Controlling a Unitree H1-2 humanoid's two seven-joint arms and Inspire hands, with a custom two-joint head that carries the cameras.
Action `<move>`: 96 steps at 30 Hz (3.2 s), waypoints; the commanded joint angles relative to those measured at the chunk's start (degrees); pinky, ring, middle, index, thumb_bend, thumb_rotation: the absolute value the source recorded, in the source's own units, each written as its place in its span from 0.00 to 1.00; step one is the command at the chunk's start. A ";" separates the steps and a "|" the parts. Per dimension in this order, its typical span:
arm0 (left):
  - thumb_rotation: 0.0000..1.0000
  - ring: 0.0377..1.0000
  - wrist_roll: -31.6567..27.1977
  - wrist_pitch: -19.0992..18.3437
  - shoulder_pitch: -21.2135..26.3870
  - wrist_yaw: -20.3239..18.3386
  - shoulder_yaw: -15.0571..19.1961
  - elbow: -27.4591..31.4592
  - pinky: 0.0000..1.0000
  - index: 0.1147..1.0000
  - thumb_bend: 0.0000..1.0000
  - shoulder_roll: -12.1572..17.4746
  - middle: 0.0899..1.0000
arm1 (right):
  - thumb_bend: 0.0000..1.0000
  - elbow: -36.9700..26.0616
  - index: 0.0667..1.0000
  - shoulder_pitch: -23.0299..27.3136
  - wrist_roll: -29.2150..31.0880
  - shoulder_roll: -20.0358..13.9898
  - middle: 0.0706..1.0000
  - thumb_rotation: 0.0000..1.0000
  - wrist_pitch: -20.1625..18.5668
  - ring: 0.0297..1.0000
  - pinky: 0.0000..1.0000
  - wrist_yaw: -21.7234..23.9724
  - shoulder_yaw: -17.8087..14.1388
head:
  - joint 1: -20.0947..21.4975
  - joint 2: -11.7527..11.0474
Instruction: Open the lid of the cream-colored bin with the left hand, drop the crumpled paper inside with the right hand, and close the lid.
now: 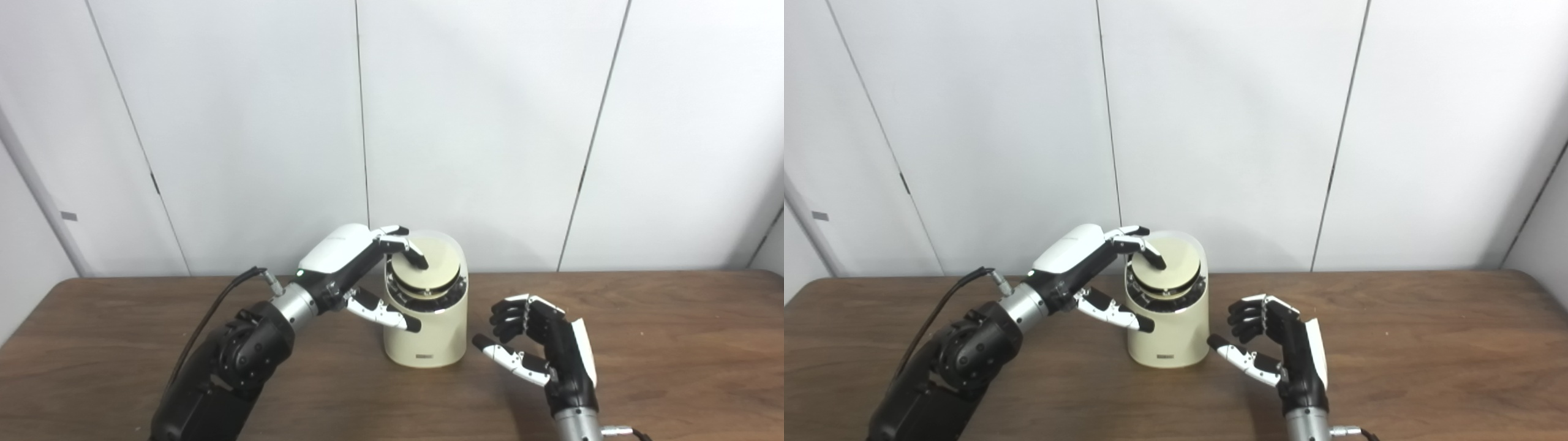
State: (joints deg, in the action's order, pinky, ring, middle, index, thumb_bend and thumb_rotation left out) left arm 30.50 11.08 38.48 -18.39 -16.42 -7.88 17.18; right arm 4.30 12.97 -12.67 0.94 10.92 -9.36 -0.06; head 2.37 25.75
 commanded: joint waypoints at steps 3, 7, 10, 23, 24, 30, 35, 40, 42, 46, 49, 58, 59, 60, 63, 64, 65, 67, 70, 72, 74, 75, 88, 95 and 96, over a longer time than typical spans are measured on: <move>0.37 0.91 1.44 2.35 1.58 1.73 -0.18 1.44 0.80 0.67 0.89 1.13 0.69 | 0.52 -2.39 0.46 2.16 -0.19 0.32 0.45 0.00 0.83 0.42 0.38 -0.46 0.11 | 0.07 -0.08; 0.39 0.90 4.21 3.31 1.63 2.52 -0.93 1.31 0.82 0.66 0.89 1.60 0.67 | 0.52 -2.45 0.46 2.12 -0.14 0.37 0.45 0.00 0.69 0.42 0.38 -0.46 0.08 | 0.07 -0.08; 0.38 0.90 5.84 4.12 1.72 3.44 -1.48 1.10 0.87 0.66 0.90 1.91 0.66 | 0.52 -2.59 0.46 2.09 -0.21 0.36 0.45 0.00 0.54 0.42 0.38 -0.45 0.08 | 0.04 0.15; 0.37 0.90 10.84 4.90 1.13 4.65 -2.79 1.37 0.95 0.66 0.91 2.51 0.67 | 0.52 -2.49 0.46 2.04 0.02 0.59 0.44 0.00 0.78 0.42 0.38 -0.32 0.23 | 0.11 0.27; 0.36 0.90 11.30 5.17 1.11 4.88 -3.01 1.25 0.94 0.66 0.91 2.58 0.66 | 0.52 -2.47 0.46 2.04 0.10 0.62 0.44 0.00 0.82 0.42 0.38 -0.30 0.22 | 0.15 0.36; 0.35 0.89 16.02 5.08 1.24 4.94 -4.94 1.49 0.94 0.68 0.90 3.26 0.68 | 0.52 -3.17 0.46 1.87 0.04 0.87 0.44 0.00 0.09 0.43 0.38 -0.28 0.27 | 0.21 0.57; 0.36 0.90 20.56 4.18 1.23 4.16 -7.04 2.34 0.97 0.69 0.90 3.74 0.69 | 0.52 -3.57 0.46 1.83 -0.02 0.87 0.44 0.00 -0.15 0.42 0.38 -0.33 0.30 | 0.30 0.81; 0.31 0.88 22.52 4.15 0.98 3.38 -8.63 2.14 0.99 0.68 0.92 3.77 0.67 | 0.52 -4.32 0.46 1.69 -0.42 0.90 0.44 0.00 -0.94 0.42 0.38 -0.42 0.33 | 0.31 1.14; 0.32 0.88 22.64 3.84 1.04 2.54 -9.26 1.78 1.00 0.67 0.93 3.79 0.67 | 0.52 -4.48 0.47 1.68 -0.35 0.93 0.44 0.00 -1.22 0.42 0.37 -0.40 0.29 | 0.31 1.14; 0.36 0.88 22.38 3.58 1.14 1.60 -10.22 1.34 1.00 0.67 0.94 4.00 0.67 | 0.52 -5.14 0.46 1.55 -0.24 1.03 0.45 0.00 -2.00 0.42 0.37 -0.30 0.27 | 0.41 1.33; 0.36 0.87 22.54 3.48 1.24 1.50 -10.81 0.62 1.00 0.66 0.94 4.08 0.67 | 0.52 -5.33 0.46 1.53 -0.36 0.94 0.45 0.00 -1.98 0.42 0.37 -0.28 0.33 | 0.45 1.54; 0.36 0.89 22.24 1.86 1.33 -0.40 -11.52 0.89 1.00 0.68 0.92 4.35 0.69 | 0.52 -5.36 0.46 1.52 -0.10 0.81 0.45 0.00 -1.96 0.42 0.38 -0.16 0.27 | 0.42 1.43; 0.36 0.89 22.14 1.73 1.28 -0.49 -11.54 0.95 1.00 0.68 0.92 4.35 0.69 | 0.52 -5.42 0.46 1.51 -0.04 0.87 0.45 0.00 -2.18 0.42 0.38 -0.18 0.21 | 0.39 1.40; 0.36 0.89 22.10 1.66 1.22 -0.53 -11.56 1.02 1.00 0.68 0.92 4.37 0.69 | 0.52 -5.50 0.46 1.50 0.06 0.92 0.45 0.00 -2.37 0.42 0.38 -0.17 0.16 | 0.38 1.40; 0.36 0.89 21.91 1.60 1.11 -0.49 -11.62 1.13 1.00 0.68 0.92 4.49 0.69 | 0.52 -5.34 0.46 1.51 0.13 0.79 0.45 0.00 -2.18 0.43 0.38 -0.19 0.16 | 0.28 1.34; 0.36 0.89 21.73 1.65 1.09 -0.36 -11.59 1.06 1.00 0.68 0.92 4.53 0.69 | 0.52 -5.27 0.46 1.51 0.07 0.73 0.45 0.00 -2.18 0.42 0.38 -0.21 0.16 | 0.26 1.29; 0.36 0.89 21.53 1.70 1.04 -0.20 -11.55 1.02 1.00 0.68 0.92 4.56 0.69 | 0.52 -5.21 0.46 1.51 0.03 0.67 0.45 0.00 -2.16 0.42 0.38 -0.20 0.18 | 0.22 1.27; 0.36 0.89 21.10 1.28 0.90 -0.59 -11.46 1.22 1.00 0.69 0.92 4.61 0.69 | 0.52 -5.09 0.46 1.52 0.02 0.63 0.45 0.00 -2.14 0.42 0.38 -0.24 0.14 | 0.17 1.20; 0.37 0.89 20.12 1.23 0.54 -0.56 -11.22 1.53 1.00 0.72 0.92 4.73 0.71 | 0.52 -5.05 0.46 1.58 0.17 0.58 0.45 0.00 -2.23 0.42 0.38 -0.15 0.11 | 0.15 1.17; 0.36 0.89 19.23 1.08 0.19 -0.10 -10.73 1.71 0.99 0.74 0.92 4.63 0.73 | 0.52 -5.11 0.46 1.59 0.01 0.51 0.45 0.00 -2.45 0.42 0.38 -0.18 0.09 | 0.01 1.15; 0.37 0.90 18.54 1.23 -0.28 1.13 -10.17 1.89 0.98 0.77 0.91 4.60 0.77 | 0.52 -4.97 0.46 1.65 -0.11 0.47 0.45 0.00 -2.35 0.42 0.38 -0.31 0.05 | -0.08 1.13; 0.37 0.90 18.16 1.46 -0.58 1.85 -9.86 1.95 0.96 0.80 0.91 4.61 0.79 | 0.52 -4.81 0.46 1.67 -0.07 0.42 0.45 0.00 -2.11 0.42 0.38 -0.32 0.05 | -0.08 1.13; 0.34 0.98 10.44 4.45 -5.12 13.87 -1.30 0.07 0.94 1.00 0.79 1.46 0.99 | 0.52 -3.85 0.46 1.82 0.54 0.00 0.45 0.00 -1.46 0.42 0.38 -0.05 -0.05 | -0.32 0.58; 0.38 0.98 2.72 4.99 -6.58 15.34 4.04 -0.01 0.88 1.00 0.75 -1.01 1.00 | 0.52 -3.16 0.46 1.85 1.11 -0.40 0.45 0.00 -0.60 0.43 0.38 0.13 -0.20 | -0.66 0.47; 0.38 0.98 0.86 4.94 -7.00 15.41 4.98 0.14 0.87 1.00 0.76 -1.55 1.00 | 0.52 -3.22 0.46 1.83 1.23 -0.42 0.45 0.00 -0.62 0.43 0.38 0.15 -0.24 | -0.68 0.47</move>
State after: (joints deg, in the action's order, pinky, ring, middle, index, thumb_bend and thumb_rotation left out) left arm 33.95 15.12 30.09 -4.82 -12.66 -9.12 15.99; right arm 2.41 12.90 -11.76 0.80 7.61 -9.02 -0.25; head 1.67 26.19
